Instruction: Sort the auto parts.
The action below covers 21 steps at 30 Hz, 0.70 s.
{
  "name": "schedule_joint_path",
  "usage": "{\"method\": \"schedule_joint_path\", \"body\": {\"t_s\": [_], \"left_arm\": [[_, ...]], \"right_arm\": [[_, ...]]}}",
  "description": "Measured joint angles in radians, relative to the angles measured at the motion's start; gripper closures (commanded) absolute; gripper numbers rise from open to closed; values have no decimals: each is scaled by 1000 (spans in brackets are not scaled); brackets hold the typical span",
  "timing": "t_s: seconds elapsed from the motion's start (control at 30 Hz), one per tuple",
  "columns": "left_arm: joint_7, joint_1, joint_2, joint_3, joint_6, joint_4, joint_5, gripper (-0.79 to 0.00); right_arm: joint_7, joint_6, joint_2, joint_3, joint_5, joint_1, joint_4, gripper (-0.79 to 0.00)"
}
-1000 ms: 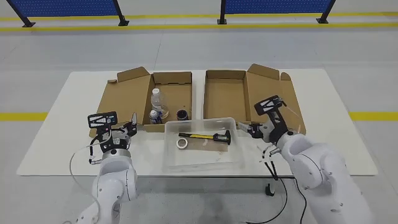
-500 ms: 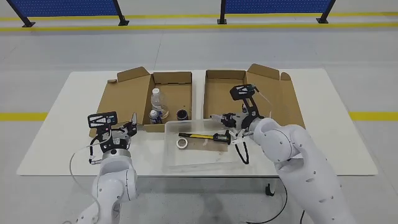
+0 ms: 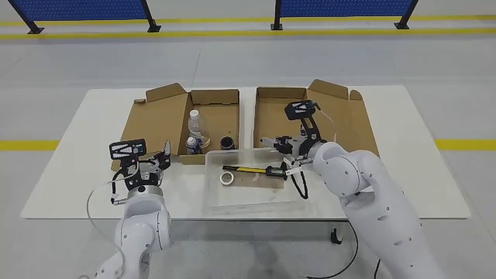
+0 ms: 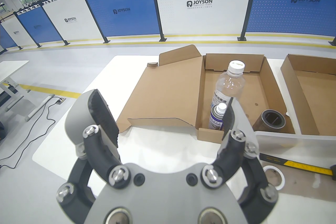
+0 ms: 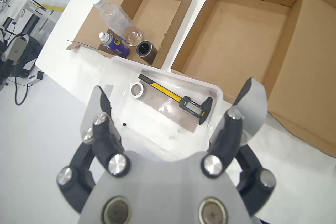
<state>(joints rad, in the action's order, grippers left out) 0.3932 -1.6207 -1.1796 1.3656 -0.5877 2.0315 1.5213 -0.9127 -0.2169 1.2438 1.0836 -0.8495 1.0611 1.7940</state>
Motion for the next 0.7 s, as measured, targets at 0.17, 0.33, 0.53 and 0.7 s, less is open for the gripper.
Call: {"method": "schedule_joint_path", "body": {"t_s": [0.17,0.33,0.53,0.7], "left_arm": [[0,0,0,0,0,0,0,-785],[0,0,0,0,0,0,0,-785],[0,0,0,0,0,0,0,-785],[0,0,0,0,0,0,0,-785]], "right_arm": [[6,6,0,0,3,2,1,-785],[-35,47,1,-21,-7,-14,10,-785],[-201,-102,34,-158,-48,-131,-39,-785],[-274,-190,86,-321,-106,-265,-172,-785]]}}
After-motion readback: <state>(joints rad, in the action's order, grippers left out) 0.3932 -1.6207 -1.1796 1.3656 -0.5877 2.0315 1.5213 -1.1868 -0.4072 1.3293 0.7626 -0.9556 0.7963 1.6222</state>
